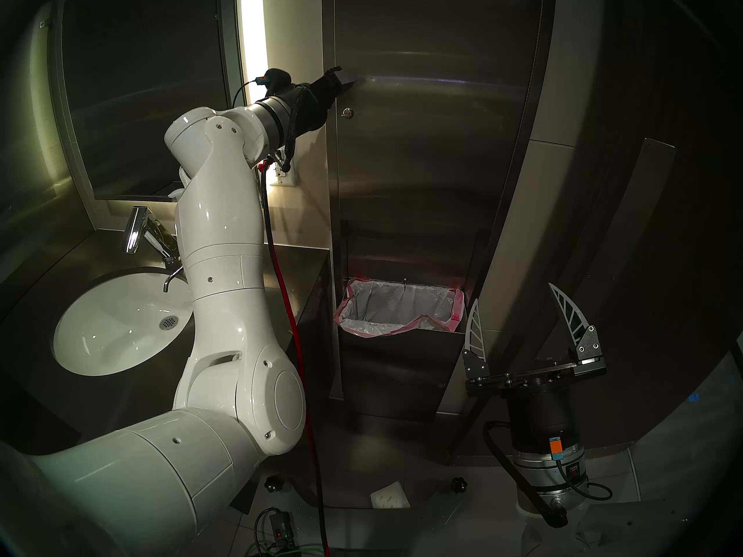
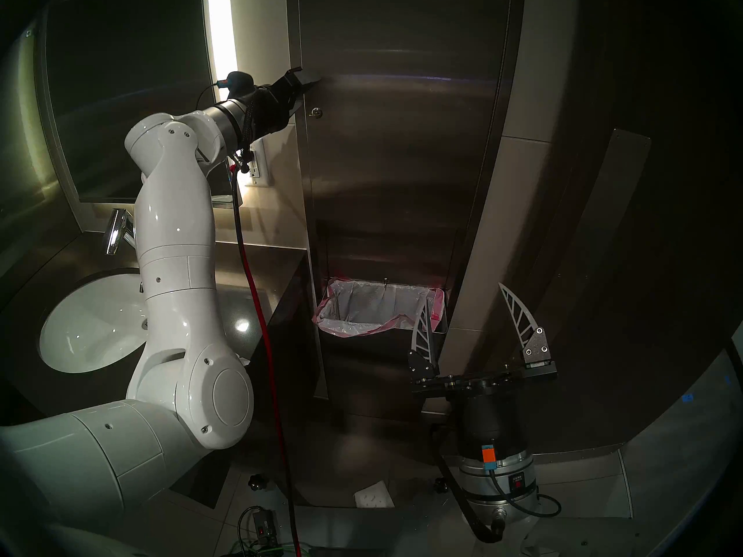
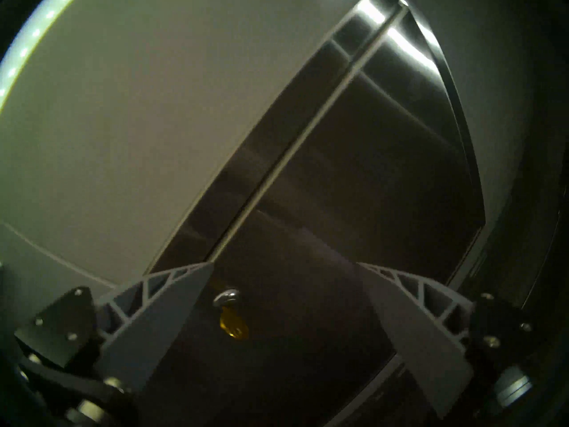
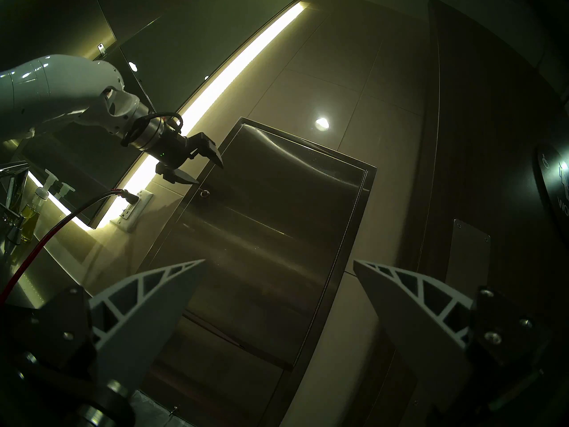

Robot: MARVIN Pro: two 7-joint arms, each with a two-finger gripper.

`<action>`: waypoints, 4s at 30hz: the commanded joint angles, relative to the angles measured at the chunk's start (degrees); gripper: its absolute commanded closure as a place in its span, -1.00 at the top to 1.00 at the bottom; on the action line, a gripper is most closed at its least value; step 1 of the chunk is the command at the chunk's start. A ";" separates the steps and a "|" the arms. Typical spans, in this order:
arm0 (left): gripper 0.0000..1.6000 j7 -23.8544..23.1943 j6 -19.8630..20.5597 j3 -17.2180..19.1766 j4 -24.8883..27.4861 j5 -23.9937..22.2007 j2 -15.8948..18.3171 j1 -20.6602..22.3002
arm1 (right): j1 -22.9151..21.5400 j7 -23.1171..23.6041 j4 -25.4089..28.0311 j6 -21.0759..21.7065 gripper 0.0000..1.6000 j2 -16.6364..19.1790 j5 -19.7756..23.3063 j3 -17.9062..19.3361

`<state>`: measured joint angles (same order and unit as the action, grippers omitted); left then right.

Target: Twist key and close towel dispenser

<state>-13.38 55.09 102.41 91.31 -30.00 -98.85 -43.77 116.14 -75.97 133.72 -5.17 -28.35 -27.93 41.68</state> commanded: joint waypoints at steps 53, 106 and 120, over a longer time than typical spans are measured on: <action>1.00 -9.92 -14.67 -14.81 1.56 10.62 9.13 -6.20 | -0.33 -0.36 0.58 -0.05 1.00 0.01 -0.43 -0.31; 1.00 -19.24 -8.83 -9.88 18.67 9.98 17.99 -26.77 | -0.60 -0.33 0.42 -0.06 1.00 0.10 -0.14 -0.47; 1.00 -12.63 -3.14 -5.40 31.85 11.86 16.51 -39.04 | -0.65 -0.37 0.46 -0.05 1.00 0.12 -0.18 -0.54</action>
<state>-29.42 49.97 94.99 116.49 -19.33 -80.66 -76.19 115.54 -76.23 133.67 -5.17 -28.12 -27.87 41.17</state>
